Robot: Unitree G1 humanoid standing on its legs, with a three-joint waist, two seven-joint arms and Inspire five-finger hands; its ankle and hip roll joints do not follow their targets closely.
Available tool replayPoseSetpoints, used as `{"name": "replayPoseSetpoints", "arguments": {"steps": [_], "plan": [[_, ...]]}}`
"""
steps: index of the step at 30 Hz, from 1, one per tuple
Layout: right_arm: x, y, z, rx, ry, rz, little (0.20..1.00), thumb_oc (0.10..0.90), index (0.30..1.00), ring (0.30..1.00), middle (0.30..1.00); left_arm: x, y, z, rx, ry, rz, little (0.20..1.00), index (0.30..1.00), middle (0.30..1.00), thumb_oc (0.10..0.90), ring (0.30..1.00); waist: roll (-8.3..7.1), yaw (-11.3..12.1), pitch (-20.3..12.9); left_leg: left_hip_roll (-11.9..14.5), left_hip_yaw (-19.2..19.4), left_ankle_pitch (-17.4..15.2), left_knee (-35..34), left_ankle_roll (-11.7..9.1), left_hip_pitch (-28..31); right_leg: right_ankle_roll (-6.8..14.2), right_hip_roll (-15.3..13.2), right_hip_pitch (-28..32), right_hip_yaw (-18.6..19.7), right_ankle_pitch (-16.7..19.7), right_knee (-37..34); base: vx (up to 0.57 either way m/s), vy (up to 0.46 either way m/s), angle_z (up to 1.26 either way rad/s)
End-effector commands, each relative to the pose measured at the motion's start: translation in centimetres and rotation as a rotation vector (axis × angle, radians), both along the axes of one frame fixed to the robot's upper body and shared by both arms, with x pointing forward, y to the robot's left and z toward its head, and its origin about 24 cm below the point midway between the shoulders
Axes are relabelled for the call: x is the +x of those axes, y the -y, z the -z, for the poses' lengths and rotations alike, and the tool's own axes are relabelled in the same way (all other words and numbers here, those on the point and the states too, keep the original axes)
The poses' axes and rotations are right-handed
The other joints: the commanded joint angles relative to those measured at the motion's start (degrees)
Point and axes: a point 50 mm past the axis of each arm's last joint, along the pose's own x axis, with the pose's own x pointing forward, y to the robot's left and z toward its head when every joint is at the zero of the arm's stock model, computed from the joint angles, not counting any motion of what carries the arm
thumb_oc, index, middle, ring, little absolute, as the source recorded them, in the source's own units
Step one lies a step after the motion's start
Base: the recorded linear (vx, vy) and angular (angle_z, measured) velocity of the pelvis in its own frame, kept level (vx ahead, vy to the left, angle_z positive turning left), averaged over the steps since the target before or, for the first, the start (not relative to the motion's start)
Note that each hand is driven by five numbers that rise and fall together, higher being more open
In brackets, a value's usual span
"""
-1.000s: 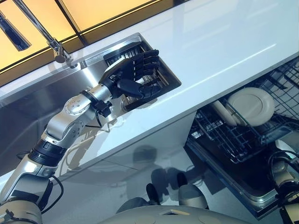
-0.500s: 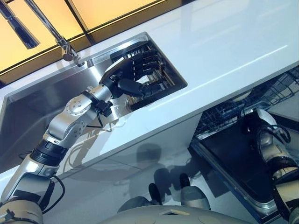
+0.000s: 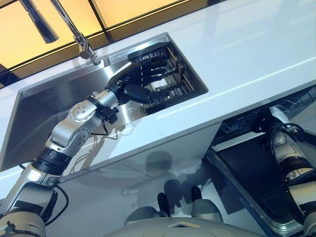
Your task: Pick up plates and place into dishwasher.
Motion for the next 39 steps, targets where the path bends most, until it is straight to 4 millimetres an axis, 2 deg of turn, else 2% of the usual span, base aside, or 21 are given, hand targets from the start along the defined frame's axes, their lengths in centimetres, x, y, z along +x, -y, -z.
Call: {"name": "replayPoseSetpoints", "arguments": {"steps": [1,6,7,9,12,13,14,15,17,18,19,22,27,31,34,36,37,39], "plan": [[2.0,0.1,-4.6,-0.075,0.171,-0.071,0.2,0.1,0.3,0.3,0.3,-0.1,0.9,-4.7,-0.108,0.21,0.071,0.9,0.9,0.9,0.8,0.9,-3.04,0.7,-5.8,-1.0,0.4,-7.3,2.7,-1.0,-0.1,4.2,0.5,-1.7,0.8,-4.8,3.3,-0.02,0.034,-0.02],[0.3,1.1,-3.7,-0.098,0.142,-0.072,0.2,0.1,0.3,0.3,0.3,-0.4,0.9,-4.8,-0.117,0.214,0.098,0.9,0.9,0.9,0.8,0.9,-3.71,-0.8,-6.0,-0.5,1.6,-7.4,2.7,-1.1,0.2,4.3,0.9,-2.0,1.4,-4.9,3.6,-0.03,0.048,-0.02],[-1.2,1.9,-3.0,-0.104,0.129,-0.062,0.2,0.1,0.3,0.3,0.3,-0.6,0.6,-4.5,-0.136,0.205,0.114,0.9,0.9,0.9,0.8,0.9,-4.14,-1.7,-6.2,-0.1,2.5,-7.6,2.6,-1.1,0.6,4.4,1.1,-2.1,1.9,-4.9,3.7,-0.02,0.062,-0.03],[-2.6,2.4,-2.5,-0.094,0.129,-0.05,0.2,0.1,0.3,0.3,0.3,-0.8,0.3,-4.2,-0.161,0.196,0.123,0.9,0.9,0.9,0.8,0.9,-4.63,-2.7,-6.1,0.1,3.2,-7.7,2.7,-1.1,0.8,4.5,1.3,-2.1,2.3,-4.7,3.6,-0.02,0.058,-0.05],[-2.7,2.5,-2.5,-0.093,0.128,-0.049,0.2,0.1,0.3,0.3,0.3,-0.9,0.3,-4.2,-0.16,0.195,0.125,0.9,0.9,0.9,0.8,0.9,-4.62,-2.6,-6.2,0.1,3.2,-7.7,2.7,-1.1,0.8,4.5,1.3,-2.1,2.4,-4.7,3.6,-0.01,0.045,-0.13],[-5.2,3.4,-2.2,-0.091,0.19,-0.013,0.348,0.248,0.427,0.427,0.427,-0.8,-0.6,-3.0,-0.237,0.149,0.097,0.9,0.9,0.9,0.8,0.9,-5.62,-5.2,-6.0,0.6,4.8,-8.1,2.9,-0.9,1.5,4.8,1.7,-2.5,3.9,-4.4,3.8,-0.02,0.13,-0.17],[-5.6,3.5,-2.2,-0.087,0.195,-0.01,0.549,0.449,0.599,0.599,0.599,-0.8,-0.8,-2.8,-0.247,0.143,0.091,0.9,0.9,0.9,0.8,0.9,-5.77,-5.6,-6.0,0.6,5.1,-8.2,2.9,-0.9,1.5,4.8,1.7,-2.6,4.1,-4.3,3.8,-0.01,0.172,-0.17],[-6.4,3.7,-2.2,-0.075,0.215,-0.002,0.9,0.8,0.9,0.9,0.9,-0.7,-1.1,-2.2,-0.266,0.134,0.071,0.9,0.9,0.9,0.8,0.9,-6.14,-6.6,-5.9,0.8,5.7,-8.3,3.0,-0.8,1.8,5.0,1.9,-2.8,4.7,-4.2,3.9,0.01,0.089,-0.24],[-7.5,3.9,-2.4,-0.07,0.247,0.016,0.9,0.8,0.9,0.9,0.9,-0.7,-1.4,-1.5,-0.279,0.128,0.061,0.9,0.9,0.9,0.8,0.9,-6.54,-8.0,-5.6,1.0,6.3,-8.8,3.2,-0.7,2.2,5.2,1.9,-2.8,5.2,-4.3,4.2,0.01,0.112,-0.31],[-8.8,4.2,-2.5,-0.08,0.264,0.022,0.9,0.8,0.9,0.9,0.9,-0.8,-1.7,-1.0,-0.297,0.119,0.044,0.9,0.9,0.9,0.8,0.9,-6.95,-9.4,-5.5,1.0,7.0,-8.8,3.0,-0.6,2.4,5.5,2.0,-3.1,5.8,-4.1,4.3,0.01,0.094,-0.23],[-9.0,4.3,-2.5,-0.08,0.265,0.023,0.9,0.8,0.9,0.9,0.9,-0.8,-1.7,-0.9,-0.298,0.118,0.042,0.9,0.9,0.9,0.8,0.9,-7.0,-9.5,-5.6,1.0,7.1,-8.8,3.0,-0.6,2.5,5.6,2.1,-3.2,5.9,-4.1,4.3,0.01,0.091,-0.26],[-11.3,4.8,-2.3,-0.093,0.28,0.06,0.9,0.8,0.9,0.9,0.9,-0.9,-2.0,-0.2,-0.31,0.109,0.017,0.9,0.9,0.9,0.8,0.9,-7.9,-11.6,-5.7,1.0,8.3,-8.9,2.8,-0.3,2.6,6.1,2.2,-4.0,6.9,-3.6,4.6,0.01,0.065,-0.28],[-13.5,5.6,-1.7,-0.073,0.315,0.161,0.9,0.8,0.9,0.9,0.9,-0.8,-2.3,0.4,-0.327,0.089,-0.007,0.9,0.9,0.9,0.8,0.9,-8.64,-13.2,-6.0,1.0,9.6,-9.4,3.0,0.1,2.4,6.5,2.4,-5.3,7.7,-3.1,4.9,-0.01,0.035,-0.29],[-15.4,6.2,0.0,0.039,0.341,0.291,0.9,0.8,0.9,0.9,0.9,-0.8,-2.2,1.4,-0.343,0.053,0.002,0.9,0.9,0.9,0.8,0.9,-9.03,-13.8,-6.2,1.1,10.2,-9.7,3.2,0.3,2.1,6.7,2.5,-6.1,8.1,-2.8,5.2,0.0,0.007,-0.16],[-17.4,5.8,3.8,0.372,0.384,0.476,0.9,0.8,0.9,0.9,0.9,-1.0,-2.0,3.1,-0.369,0.006,0.001,0.9,0.9,0.9,0.8,0.9,-9.31,-14.1,-6.2,1.0,10.3,-10.2,3.6,0.6,1.9,6.8,2.5,-6.8,8.4,-2.6,5.6,0.01,-0.006,-0.1],[-18.2,5.5,5.2,0.465,0.385,0.545,0.9,0.8,0.9,0.9,0.9,-1.0,-2.0,3.6,-0.374,-0.01,-0.002,0.9,0.9,0.9,0.8,0.9,-9.39,-14.0,-6.2,0.9,10.2,-10.4,3.8,0.6,1.8,6.8,2.5,-6.9,8.4,-2.5,5.5,0.01,-0.015,-0.04],[-19.4,5.3,7.2,0.611,0.387,0.636,0.9,0.8,0.9,0.9,0.9,-0.9,-2.1,4.3,-0.377,-0.031,-0.006,0.9,0.9,0.9,0.8,0.9,-9.42,-13.8,-6.2,0.9,10.0,-10.4,3.8,0.6,1.8,6.8,2.5,-6.9,8.4,-2.3,5.4,0.01,-0.021,-0.04],[-20.0,4.9,8.5,0.77,0.416,0.7,0.9,0.8,0.9,0.9,0.9,-1.0,-2.2,4.8,-0.378,-0.051,-0.011,0.9,0.9,0.9,0.8,0.9,-9.43,-13.5,-6.1,0.9,9.8,-10.5,3.9,0.6,1.8,6.7,2.4,-6.8,8.3,-2.1,5.2,0.0,0.0,0.0]]}}
